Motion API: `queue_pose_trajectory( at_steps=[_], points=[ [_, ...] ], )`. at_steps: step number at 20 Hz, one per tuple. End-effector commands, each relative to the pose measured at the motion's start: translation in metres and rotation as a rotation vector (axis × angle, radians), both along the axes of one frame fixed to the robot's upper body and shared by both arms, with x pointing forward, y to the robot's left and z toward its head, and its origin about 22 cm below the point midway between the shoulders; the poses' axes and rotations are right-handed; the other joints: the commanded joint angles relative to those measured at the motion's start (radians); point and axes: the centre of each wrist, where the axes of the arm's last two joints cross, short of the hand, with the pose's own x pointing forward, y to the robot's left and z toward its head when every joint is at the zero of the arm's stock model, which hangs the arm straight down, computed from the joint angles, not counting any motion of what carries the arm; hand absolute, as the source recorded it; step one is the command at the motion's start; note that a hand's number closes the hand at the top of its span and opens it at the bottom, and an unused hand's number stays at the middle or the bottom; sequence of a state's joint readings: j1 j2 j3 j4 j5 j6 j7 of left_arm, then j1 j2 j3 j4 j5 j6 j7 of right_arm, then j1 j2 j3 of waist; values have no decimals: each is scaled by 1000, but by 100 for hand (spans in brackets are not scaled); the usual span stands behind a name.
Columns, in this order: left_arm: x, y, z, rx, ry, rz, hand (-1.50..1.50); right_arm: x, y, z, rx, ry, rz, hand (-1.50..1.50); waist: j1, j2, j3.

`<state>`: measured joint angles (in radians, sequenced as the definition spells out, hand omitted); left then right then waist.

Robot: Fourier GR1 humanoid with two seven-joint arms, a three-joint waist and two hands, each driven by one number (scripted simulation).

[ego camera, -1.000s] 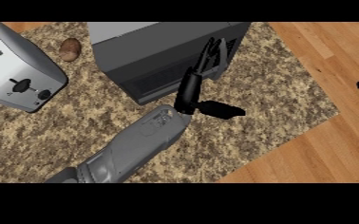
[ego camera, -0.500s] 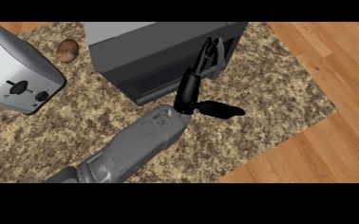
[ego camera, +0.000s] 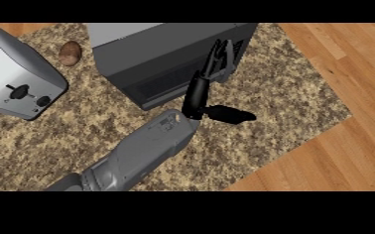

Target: Pick up the milk, place it into the microwave and close the microwave

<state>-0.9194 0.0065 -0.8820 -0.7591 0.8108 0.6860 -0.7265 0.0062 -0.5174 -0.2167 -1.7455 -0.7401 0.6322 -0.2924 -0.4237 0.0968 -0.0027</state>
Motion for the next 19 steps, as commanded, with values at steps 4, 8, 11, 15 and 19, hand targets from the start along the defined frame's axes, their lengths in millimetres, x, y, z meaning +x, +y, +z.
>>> queue_pose_trajectory(
  at_steps=[4,8,11,15,19],
  points=[
    [13,2,7,-47,138,36,150,2,-1,7,-5,-5,18,-150,-7,17,0],
    [26,15,1,126,69,83,-150,4,0,9,-5,-1,19,-150,13,8,12],
    [44,51,-3,250,8,223,-150,1,-3,8,-7,14,18,-150,31,-6,18],
    [49,53,0,272,38,271,-150,0,-6,10,-10,18,-11,-150,57,-12,16],
    [48,47,-1,288,51,278,-150,-2,-10,14,-8,11,-18,-150,62,-11,16]
  ],
)
